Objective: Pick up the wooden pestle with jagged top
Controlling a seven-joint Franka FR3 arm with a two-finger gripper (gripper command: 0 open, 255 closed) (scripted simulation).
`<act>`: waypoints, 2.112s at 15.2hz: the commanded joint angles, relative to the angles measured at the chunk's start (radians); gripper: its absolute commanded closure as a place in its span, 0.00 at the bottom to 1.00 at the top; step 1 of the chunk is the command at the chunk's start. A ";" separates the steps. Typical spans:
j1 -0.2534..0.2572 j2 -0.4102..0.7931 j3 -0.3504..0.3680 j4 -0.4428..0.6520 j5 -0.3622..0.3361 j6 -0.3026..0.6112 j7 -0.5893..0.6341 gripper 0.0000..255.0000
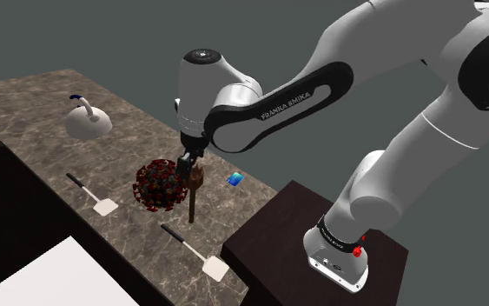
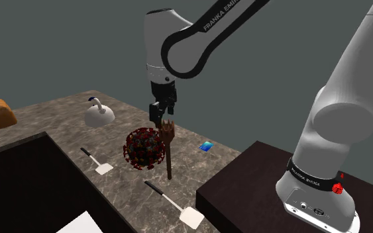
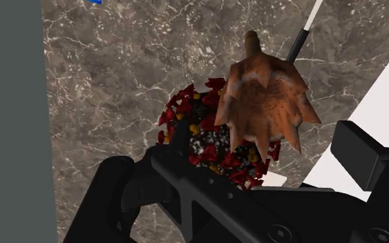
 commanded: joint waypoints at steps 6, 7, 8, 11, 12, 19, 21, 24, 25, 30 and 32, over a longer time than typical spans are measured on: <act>-0.007 0.055 0.007 -0.027 -0.040 0.078 0.035 0.00; -0.006 0.055 0.007 -0.027 -0.040 0.078 0.035 1.00; -0.006 0.054 0.007 -0.028 -0.040 0.078 0.035 1.00; -0.006 0.055 0.008 -0.028 -0.040 0.079 0.036 1.00; -0.006 0.054 0.008 -0.029 -0.040 0.079 0.036 1.00; -0.003 0.025 0.004 -0.012 -0.017 0.036 0.015 1.00; -0.001 0.006 0.002 -0.001 -0.004 0.009 0.003 1.00; 0.002 -0.021 -0.002 0.017 0.013 -0.033 -0.014 1.00; 0.003 -0.029 -0.004 0.024 0.018 -0.047 -0.018 1.00; 0.008 -0.066 -0.011 0.059 0.039 -0.117 -0.040 1.00; 0.008 -0.074 -0.013 0.068 0.043 -0.133 -0.044 1.00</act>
